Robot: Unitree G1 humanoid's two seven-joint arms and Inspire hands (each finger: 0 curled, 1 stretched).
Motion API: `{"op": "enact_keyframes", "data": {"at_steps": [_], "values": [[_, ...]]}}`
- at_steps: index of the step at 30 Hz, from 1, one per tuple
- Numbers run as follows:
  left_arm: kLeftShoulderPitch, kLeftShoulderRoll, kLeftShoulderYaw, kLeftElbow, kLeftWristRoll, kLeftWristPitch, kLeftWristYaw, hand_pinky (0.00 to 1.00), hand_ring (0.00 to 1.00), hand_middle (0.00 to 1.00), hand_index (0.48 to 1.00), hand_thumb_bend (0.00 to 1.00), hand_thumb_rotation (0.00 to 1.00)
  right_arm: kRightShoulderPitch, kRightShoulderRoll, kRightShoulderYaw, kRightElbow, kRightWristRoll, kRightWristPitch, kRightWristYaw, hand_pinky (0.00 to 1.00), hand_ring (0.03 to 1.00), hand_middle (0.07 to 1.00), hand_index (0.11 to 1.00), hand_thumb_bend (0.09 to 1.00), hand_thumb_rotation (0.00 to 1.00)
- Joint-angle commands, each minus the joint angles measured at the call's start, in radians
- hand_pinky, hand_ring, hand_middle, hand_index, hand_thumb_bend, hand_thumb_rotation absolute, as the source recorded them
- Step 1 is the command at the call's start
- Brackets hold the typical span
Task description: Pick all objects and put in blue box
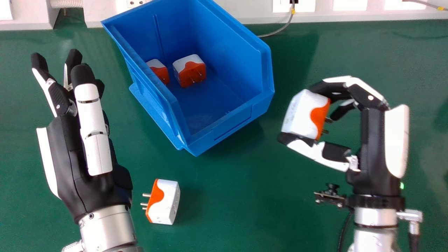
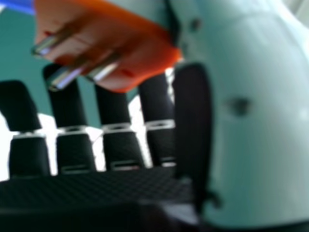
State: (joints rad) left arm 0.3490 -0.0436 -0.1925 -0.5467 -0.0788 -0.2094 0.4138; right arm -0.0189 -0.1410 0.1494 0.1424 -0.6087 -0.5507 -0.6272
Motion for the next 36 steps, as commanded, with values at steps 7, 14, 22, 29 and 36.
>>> {"op": "enact_keyframes", "data": {"at_steps": [7, 14, 22, 29, 36], "values": [[-0.009, -0.078, -0.009, -0.025, 0.031, -0.001, 0.012, 0.94, 0.96, 0.96, 0.927, 0.55, 0.79, -0.206, 0.078, 0.061, -0.026, -0.111, 0.030, -0.013, 0.34, 0.423, 0.514, 0.484, 0.500, 0.00], [-0.027, -0.079, -0.002, -0.011, 0.021, -0.005, 0.010, 0.93, 0.96, 0.95, 0.922, 0.55, 0.78, -0.377, 0.081, 0.096, 0.126, -0.122, 0.024, -0.014, 0.29, 0.410, 0.539, 0.508, 0.491, 0.00], [-0.055, -0.082, 0.008, 0.009, 0.008, -0.015, 0.007, 0.93, 0.96, 0.95, 0.926, 0.56, 0.78, -0.615, 0.048, 0.163, 0.517, -0.194, 0.078, -0.072, 0.30, 0.417, 0.535, 0.501, 0.493, 0.00], [-0.074, -0.079, 0.015, 0.023, 0.008, -0.021, 0.005, 0.93, 0.96, 0.96, 0.936, 0.56, 0.78, -0.783, 0.056, 0.231, 0.873, -0.195, 0.114, -0.077, 0.31, 0.410, 0.494, 0.529, 0.494, 0.00], [-0.082, -0.078, 0.015, 0.029, 0.010, -0.032, 0.002, 0.93, 0.96, 0.96, 0.937, 0.55, 0.78, -0.822, 0.082, 0.282, 0.989, -0.187, 0.157, -0.065, 0.31, 0.432, 0.521, 0.537, 0.492, 0.00]]}}
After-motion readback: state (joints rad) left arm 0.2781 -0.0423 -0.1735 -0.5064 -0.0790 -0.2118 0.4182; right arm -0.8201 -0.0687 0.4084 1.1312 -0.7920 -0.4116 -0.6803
